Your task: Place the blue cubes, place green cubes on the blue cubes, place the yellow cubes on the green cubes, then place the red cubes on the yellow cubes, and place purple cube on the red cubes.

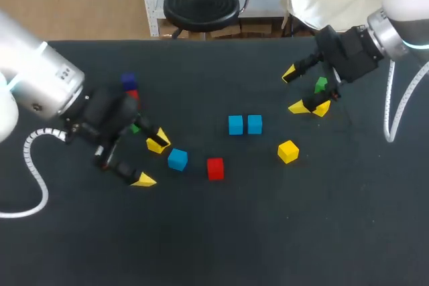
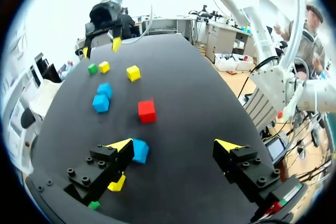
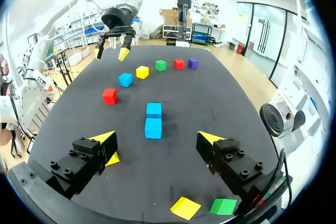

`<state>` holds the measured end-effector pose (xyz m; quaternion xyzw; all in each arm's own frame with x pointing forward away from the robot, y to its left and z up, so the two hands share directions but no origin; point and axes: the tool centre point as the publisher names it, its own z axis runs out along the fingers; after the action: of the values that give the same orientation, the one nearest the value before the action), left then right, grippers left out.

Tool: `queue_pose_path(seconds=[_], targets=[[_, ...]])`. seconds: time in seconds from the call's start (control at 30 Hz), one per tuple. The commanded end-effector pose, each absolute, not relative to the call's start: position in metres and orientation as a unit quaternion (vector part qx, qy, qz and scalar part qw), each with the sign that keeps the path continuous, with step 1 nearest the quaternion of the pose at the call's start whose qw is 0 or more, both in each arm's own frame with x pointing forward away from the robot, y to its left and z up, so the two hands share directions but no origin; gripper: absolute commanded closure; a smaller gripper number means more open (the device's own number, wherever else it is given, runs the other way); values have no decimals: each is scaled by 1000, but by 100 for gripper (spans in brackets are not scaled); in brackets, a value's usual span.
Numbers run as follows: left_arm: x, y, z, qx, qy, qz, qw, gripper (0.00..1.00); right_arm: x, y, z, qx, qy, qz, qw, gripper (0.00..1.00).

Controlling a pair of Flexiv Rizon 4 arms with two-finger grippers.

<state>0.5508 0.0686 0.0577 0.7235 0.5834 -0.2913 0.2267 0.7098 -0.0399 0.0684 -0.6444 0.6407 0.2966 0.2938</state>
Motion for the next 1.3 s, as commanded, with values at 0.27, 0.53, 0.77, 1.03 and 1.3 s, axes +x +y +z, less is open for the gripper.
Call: queue_pose_path(seconds=[0.27,0.53,0.77,1.03,1.3], targets=[[564,30,57,751,569,-272,194,0,710,-40,68,-644,641,296,294,0],[585,29,43,734,606,-250,174,0,710,-40,68,-644,641,296,294,0],[584,44,36,725,623,-239,172,0,710,-40,68,-644,641,296,294,0],[583,52,26,714,639,-235,165,0,710,-40,68,-644,641,296,294,0],[590,46,13,709,647,-231,158,0,710,-40,68,-644,641,296,294,0]])
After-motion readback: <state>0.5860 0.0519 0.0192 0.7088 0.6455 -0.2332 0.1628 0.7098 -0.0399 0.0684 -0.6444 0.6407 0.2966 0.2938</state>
